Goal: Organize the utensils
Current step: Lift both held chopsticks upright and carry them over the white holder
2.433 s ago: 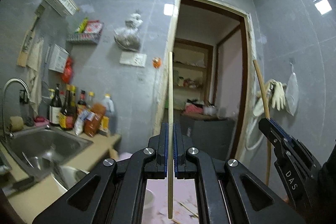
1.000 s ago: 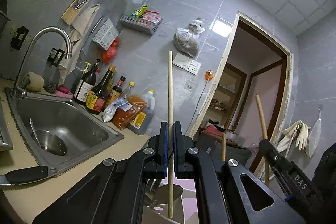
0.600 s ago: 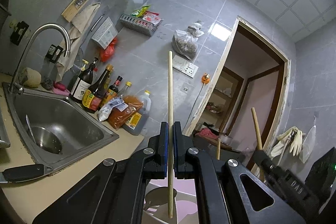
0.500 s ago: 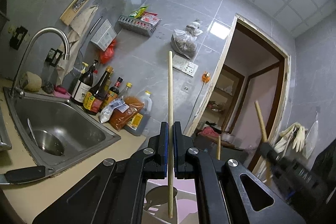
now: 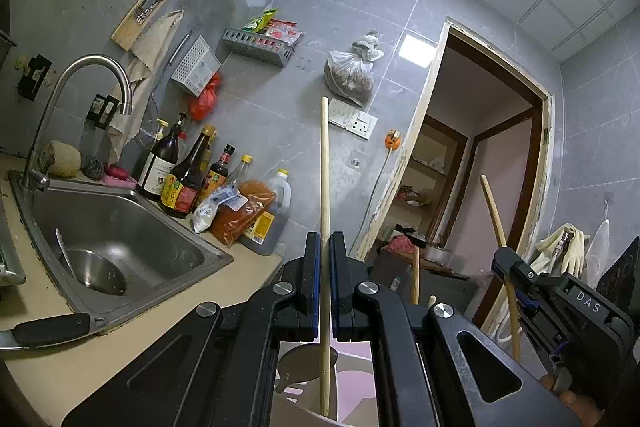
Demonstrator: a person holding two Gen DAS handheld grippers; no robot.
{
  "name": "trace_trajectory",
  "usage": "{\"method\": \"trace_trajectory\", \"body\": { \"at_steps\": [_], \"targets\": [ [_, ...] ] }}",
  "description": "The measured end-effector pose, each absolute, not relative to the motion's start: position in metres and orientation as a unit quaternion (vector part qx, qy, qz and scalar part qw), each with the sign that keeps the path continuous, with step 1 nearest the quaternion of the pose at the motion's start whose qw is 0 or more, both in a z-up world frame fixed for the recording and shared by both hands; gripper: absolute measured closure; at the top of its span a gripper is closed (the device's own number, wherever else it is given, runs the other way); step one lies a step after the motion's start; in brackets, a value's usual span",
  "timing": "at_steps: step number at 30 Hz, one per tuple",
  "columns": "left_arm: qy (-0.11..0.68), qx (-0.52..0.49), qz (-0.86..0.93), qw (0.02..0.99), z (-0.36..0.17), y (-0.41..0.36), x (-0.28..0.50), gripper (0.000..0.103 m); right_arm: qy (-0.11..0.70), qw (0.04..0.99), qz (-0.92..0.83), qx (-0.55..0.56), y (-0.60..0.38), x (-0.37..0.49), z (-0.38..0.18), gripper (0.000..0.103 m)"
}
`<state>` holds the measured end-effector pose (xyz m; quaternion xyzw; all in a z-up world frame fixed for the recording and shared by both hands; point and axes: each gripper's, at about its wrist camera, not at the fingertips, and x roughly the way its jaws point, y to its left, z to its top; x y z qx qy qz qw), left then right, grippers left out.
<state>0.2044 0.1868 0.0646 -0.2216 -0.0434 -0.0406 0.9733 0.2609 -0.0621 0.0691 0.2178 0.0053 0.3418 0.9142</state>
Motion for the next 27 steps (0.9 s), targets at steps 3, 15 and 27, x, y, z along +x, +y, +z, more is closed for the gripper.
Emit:
{"method": "trace_trajectory", "body": {
  "at_steps": [3,15,27],
  "targets": [
    [-0.044,-0.22,-0.043,0.973,0.064,0.186,0.205,0.1,0.005,0.915,0.341,0.216,-0.061,0.26,0.069,0.097],
    [-0.043,-0.218,-0.05,0.974,0.062,0.187,0.206,0.1,-0.027,0.917,0.338,0.211,-0.064,0.254,0.078,0.097],
    [-0.04,-0.22,-0.054,0.973,0.062,0.188,0.207,0.1,-0.066,0.929,0.309,0.19,-0.06,0.253,0.077,0.097]
  ]
}}
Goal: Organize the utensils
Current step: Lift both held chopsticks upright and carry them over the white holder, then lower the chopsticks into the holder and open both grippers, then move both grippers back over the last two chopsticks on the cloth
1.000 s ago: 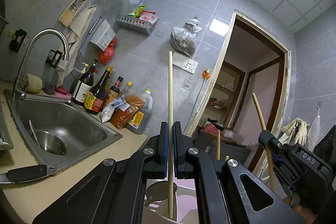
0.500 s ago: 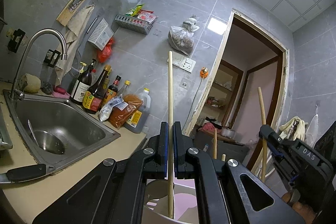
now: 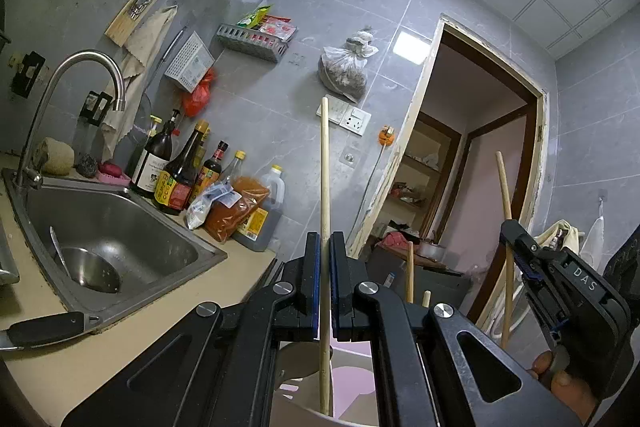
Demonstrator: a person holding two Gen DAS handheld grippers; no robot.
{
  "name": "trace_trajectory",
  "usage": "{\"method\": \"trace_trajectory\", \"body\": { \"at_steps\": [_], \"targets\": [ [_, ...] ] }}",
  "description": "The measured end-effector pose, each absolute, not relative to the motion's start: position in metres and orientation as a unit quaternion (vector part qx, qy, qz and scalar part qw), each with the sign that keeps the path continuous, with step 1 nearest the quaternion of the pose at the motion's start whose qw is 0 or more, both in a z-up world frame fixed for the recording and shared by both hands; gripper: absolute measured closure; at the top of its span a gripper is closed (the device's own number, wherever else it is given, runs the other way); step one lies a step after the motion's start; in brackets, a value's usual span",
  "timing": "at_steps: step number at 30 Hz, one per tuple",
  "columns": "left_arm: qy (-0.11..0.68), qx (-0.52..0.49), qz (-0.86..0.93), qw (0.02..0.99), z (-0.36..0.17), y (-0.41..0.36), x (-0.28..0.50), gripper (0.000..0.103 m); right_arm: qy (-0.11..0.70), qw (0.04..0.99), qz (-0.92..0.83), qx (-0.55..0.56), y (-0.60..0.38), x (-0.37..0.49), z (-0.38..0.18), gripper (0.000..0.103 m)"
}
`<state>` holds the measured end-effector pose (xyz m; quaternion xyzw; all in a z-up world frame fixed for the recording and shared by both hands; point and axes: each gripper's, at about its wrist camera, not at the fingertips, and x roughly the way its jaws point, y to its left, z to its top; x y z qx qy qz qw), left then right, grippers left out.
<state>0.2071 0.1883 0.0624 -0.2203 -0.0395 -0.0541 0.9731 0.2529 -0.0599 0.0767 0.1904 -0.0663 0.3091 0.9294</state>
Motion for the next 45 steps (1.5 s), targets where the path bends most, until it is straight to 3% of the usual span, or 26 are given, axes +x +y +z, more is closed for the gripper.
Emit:
{"method": "trace_trajectory", "body": {
  "at_steps": [10,30,35,38,40,42,45],
  "targets": [
    [-0.042,-0.207,-0.056,0.976,0.063,0.189,0.205,0.1,-0.068,0.926,0.306,0.213,-0.064,0.258,0.088,0.097],
    [0.029,-0.189,-0.098,0.977,0.055,0.197,0.213,0.1,0.009,0.952,0.292,0.094,-0.042,0.241,0.064,0.097],
    [0.049,-0.165,-0.091,0.981,0.055,0.191,0.21,0.099,0.033,0.947,0.31,0.076,-0.043,0.232,0.06,0.091],
    [0.049,-0.159,-0.104,0.981,0.059,0.186,0.2,0.086,0.037,0.946,0.316,0.068,-0.048,0.223,0.059,0.077],
    [0.045,-0.152,-0.107,0.982,0.061,0.181,0.193,0.072,0.039,0.946,0.315,0.068,-0.054,0.218,0.06,0.075],
    [0.044,-0.145,-0.111,0.982,0.065,0.176,0.186,0.07,0.039,0.947,0.313,0.066,-0.06,0.212,0.062,0.072],
    [0.05,-0.135,-0.105,0.984,0.072,0.165,0.179,0.061,0.032,0.95,0.304,0.068,-0.075,0.205,0.066,0.057]
  ]
}}
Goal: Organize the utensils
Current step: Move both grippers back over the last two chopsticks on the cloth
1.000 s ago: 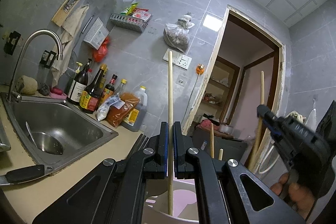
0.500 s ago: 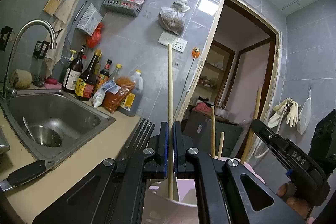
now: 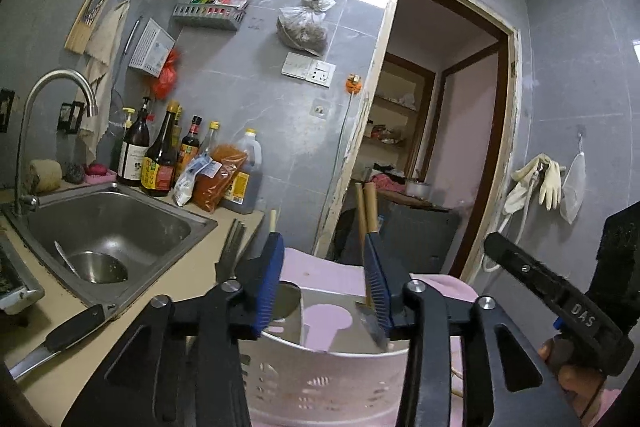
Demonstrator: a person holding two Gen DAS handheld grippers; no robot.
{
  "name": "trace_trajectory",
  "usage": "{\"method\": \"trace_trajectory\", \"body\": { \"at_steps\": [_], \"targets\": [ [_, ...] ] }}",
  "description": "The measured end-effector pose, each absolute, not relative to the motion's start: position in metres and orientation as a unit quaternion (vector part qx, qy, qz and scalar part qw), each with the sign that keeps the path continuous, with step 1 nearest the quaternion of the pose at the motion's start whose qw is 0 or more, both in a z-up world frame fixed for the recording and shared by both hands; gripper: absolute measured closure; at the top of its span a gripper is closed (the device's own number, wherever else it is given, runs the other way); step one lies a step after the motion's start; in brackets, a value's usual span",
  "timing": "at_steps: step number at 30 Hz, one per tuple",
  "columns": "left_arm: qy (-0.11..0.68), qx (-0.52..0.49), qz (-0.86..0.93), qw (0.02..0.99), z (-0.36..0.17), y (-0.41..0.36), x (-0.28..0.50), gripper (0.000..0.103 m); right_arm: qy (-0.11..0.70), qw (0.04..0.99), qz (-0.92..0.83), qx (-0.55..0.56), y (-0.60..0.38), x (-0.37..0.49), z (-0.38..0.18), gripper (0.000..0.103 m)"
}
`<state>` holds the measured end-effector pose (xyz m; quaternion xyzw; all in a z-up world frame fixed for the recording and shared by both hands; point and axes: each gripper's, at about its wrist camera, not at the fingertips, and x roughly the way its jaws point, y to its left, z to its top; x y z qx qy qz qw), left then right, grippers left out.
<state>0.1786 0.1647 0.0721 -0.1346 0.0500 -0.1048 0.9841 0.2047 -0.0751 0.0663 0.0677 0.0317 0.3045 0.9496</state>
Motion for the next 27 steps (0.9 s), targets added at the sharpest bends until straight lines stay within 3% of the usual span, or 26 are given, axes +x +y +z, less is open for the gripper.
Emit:
{"method": "trace_trajectory", "body": {
  "at_steps": [4,5,10,14,27],
  "targets": [
    [0.042,-0.134,-0.103,0.985,0.085,0.148,0.166,0.032,0.021,0.957,0.283,0.067,-0.1,0.193,0.072,0.043],
    [0.04,-0.132,-0.106,0.985,0.089,0.141,0.161,0.029,0.018,0.958,0.277,0.069,-0.107,0.19,0.074,0.035],
    [0.033,-0.097,-0.095,0.99,0.1,0.105,0.149,0.003,-0.011,0.968,0.241,0.066,-0.147,0.167,0.082,0.017],
    [0.038,-0.057,-0.106,0.992,0.099,0.07,0.141,0.002,-0.019,0.973,0.222,0.053,-0.176,0.153,0.086,0.0],
    [0.167,-0.063,-0.148,0.973,0.057,0.003,0.158,0.002,0.016,0.981,0.191,0.017,-0.242,0.147,0.066,0.0]
  ]
}}
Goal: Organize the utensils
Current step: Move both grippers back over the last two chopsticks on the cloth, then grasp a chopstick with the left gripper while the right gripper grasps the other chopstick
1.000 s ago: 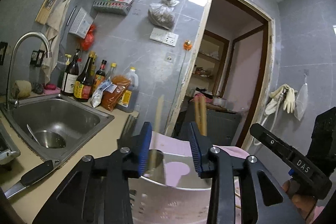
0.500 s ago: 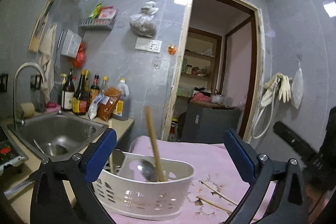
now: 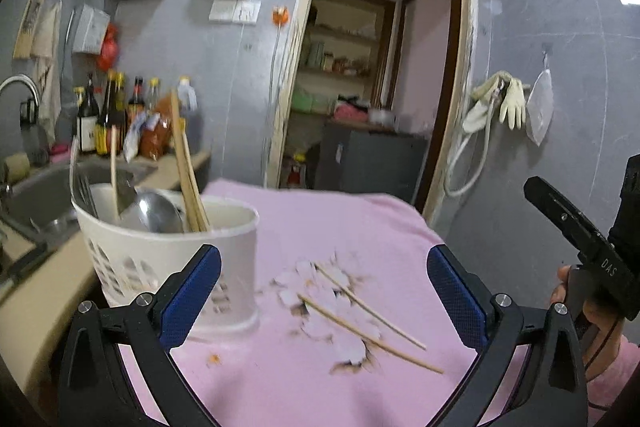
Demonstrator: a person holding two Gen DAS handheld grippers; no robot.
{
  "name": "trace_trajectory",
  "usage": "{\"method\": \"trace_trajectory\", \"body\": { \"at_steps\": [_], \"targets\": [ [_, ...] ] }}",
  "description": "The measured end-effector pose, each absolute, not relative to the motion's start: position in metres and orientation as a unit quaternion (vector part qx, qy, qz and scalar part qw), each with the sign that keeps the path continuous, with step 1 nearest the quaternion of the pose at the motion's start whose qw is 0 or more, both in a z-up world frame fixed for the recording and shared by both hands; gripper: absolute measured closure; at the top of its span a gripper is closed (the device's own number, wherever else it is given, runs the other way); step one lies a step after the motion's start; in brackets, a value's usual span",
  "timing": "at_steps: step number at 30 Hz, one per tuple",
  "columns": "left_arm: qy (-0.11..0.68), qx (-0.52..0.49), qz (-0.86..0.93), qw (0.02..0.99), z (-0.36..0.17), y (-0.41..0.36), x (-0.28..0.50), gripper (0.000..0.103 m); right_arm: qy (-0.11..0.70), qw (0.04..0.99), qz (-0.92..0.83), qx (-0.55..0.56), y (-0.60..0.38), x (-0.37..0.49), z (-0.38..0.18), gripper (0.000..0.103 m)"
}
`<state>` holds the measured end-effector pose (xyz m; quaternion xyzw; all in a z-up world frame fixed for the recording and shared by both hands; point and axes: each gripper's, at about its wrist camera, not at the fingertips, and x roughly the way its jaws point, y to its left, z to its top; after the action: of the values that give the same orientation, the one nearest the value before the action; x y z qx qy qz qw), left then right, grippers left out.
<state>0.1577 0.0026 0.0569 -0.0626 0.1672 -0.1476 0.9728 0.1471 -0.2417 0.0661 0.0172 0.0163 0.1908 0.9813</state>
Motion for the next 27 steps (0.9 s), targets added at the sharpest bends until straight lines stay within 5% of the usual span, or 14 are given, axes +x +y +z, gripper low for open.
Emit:
{"method": "trace_trajectory", "body": {
  "at_steps": [12,14,22,27],
  "targets": [
    [0.306,-0.022,-0.177,0.935,0.019,-0.03,0.202,0.003,0.124,0.968,0.218,-0.016,-0.251,0.175,0.03,0.003],
    [0.327,-0.028,-0.184,0.927,0.014,-0.032,0.211,0.007,0.151,0.962,0.225,-0.021,-0.25,0.182,0.024,0.012],
    [0.425,-0.052,-0.219,0.877,-0.009,-0.042,0.253,0.063,0.283,0.924,0.257,-0.017,-0.247,0.212,-0.009,0.062],
    [0.462,-0.087,-0.218,0.855,-0.02,-0.04,0.273,0.071,0.333,0.9,0.278,-0.029,-0.239,0.215,-0.024,0.076]
  ]
}}
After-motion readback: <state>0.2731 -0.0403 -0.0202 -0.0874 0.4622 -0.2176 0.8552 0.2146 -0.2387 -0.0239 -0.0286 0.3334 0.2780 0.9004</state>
